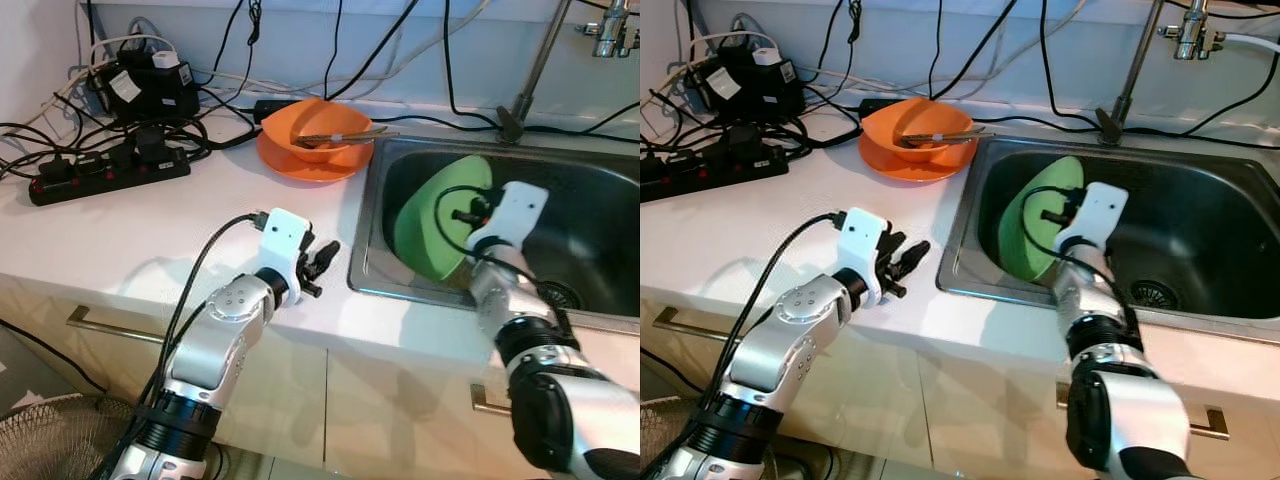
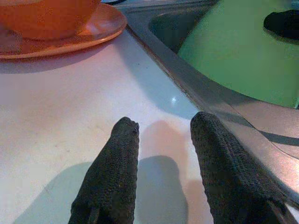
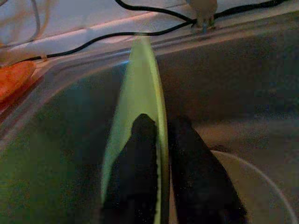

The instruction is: Kitchen organization

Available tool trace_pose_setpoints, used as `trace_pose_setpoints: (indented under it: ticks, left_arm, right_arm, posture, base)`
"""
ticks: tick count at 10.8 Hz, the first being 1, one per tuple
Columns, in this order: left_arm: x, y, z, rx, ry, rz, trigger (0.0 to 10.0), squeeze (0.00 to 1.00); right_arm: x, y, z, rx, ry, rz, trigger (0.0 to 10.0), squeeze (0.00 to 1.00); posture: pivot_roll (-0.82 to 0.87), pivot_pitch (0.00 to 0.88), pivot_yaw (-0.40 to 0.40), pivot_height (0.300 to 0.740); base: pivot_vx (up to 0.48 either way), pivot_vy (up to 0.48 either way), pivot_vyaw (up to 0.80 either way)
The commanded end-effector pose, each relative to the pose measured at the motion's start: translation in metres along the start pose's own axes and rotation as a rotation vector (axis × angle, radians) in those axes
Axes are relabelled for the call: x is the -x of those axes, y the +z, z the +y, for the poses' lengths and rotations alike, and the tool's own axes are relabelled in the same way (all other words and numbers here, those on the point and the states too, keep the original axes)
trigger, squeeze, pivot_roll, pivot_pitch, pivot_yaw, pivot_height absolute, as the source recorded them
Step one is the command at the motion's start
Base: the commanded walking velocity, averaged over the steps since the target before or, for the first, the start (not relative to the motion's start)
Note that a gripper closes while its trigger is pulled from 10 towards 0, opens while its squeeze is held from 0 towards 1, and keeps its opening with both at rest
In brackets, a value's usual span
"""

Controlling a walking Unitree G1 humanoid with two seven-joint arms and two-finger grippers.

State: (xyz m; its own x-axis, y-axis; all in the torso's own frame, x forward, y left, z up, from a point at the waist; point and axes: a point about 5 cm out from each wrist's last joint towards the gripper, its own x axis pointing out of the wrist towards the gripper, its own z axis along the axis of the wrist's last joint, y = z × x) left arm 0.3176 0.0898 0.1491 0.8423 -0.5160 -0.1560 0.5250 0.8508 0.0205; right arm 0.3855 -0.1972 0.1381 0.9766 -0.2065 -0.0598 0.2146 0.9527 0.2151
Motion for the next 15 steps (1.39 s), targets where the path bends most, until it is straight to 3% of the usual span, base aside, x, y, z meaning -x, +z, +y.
trace_pose_setpoints:
  ticks: [1, 2, 3, 6, 7, 8, 9, 13, 15]
  left_arm:
    - [0.002, 0.001, -0.001, -0.016, -0.005, 0.0, 10.0, 0.0]
    - [0.002, 0.0, -0.001, -0.016, -0.004, 0.001, 10.0, 0.0]
    - [0.003, 0.0, -0.001, -0.015, -0.004, 0.003, 10.0, 0.0]
    - [0.003, -0.001, -0.002, -0.017, -0.006, 0.008, 10.0, 0.0]
    - [0.003, -0.002, -0.002, -0.017, -0.005, 0.008, 10.0, 0.0]
    - [0.003, -0.002, -0.001, -0.019, -0.005, 0.01, 10.0, 0.0]
    - [0.002, -0.003, -0.001, -0.019, -0.005, 0.012, 10.0, 0.0]
    - [0.002, -0.004, -0.001, -0.025, -0.003, 0.016, 10.0, 0.0]
    - [0.002, 0.002, 0.009, -0.052, 0.082, -0.055, 10.0, 0.0]
  right_arm:
    - [-0.003, 0.009, 0.004, -0.005, 0.011, -0.03, 10.0, 0.78]
    - [-0.003, 0.008, 0.004, -0.01, 0.012, -0.021, 10.0, 0.16]
    - [-0.002, 0.006, 0.004, -0.011, 0.015, -0.016, 10.0, 0.0]
    - [-0.002, 0.005, 0.002, 0.01, 0.016, -0.011, 10.0, 0.0]
    - [-0.002, 0.005, 0.001, 0.017, 0.011, -0.01, 10.0, 0.99]
    - [-0.002, 0.005, -0.001, 0.072, 0.005, -0.014, 10.0, 1.0]
    - [-0.001, 0.005, -0.001, 0.122, 0.013, -0.027, 10.0, 0.0]
    - [0.001, 0.003, -0.002, 0.198, 0.017, -0.051, 10.0, 0.0]
    - [0.002, 0.013, 0.01, 0.166, 0.077, -0.132, 10.0, 0.0]
  posture:
    - [0.22, 0.027, 0.023, 0.74]
    - [0.22, 0.028, 0.023, 0.74]
    - [0.22, 0.028, 0.022, 0.74]
    - [0.22, 0.026, 0.021, 0.74]
    - [0.22, 0.026, 0.021, 0.74]
    - [0.22, 0.028, 0.023, 0.74]
    - [0.22, 0.027, 0.024, 0.74]
    - [0.21, 0.025, 0.025, 0.74]
    - [0.21, 0.025, 0.025, 0.74]
  base:
    - [0.0, 0.0, 0.0]
    - [0.0, 0.0, 0.0]
    - [0.0, 0.0, 0.0]
    - [0.0, 0.0, 0.0]
    - [0.0, 0.0, 0.0]
    - [0.0, 0.0, 0.0]
    - [0.0, 0.0, 0.0]
    - [0.0, 0.0, 0.0]
    - [0.0, 0.0, 0.0]
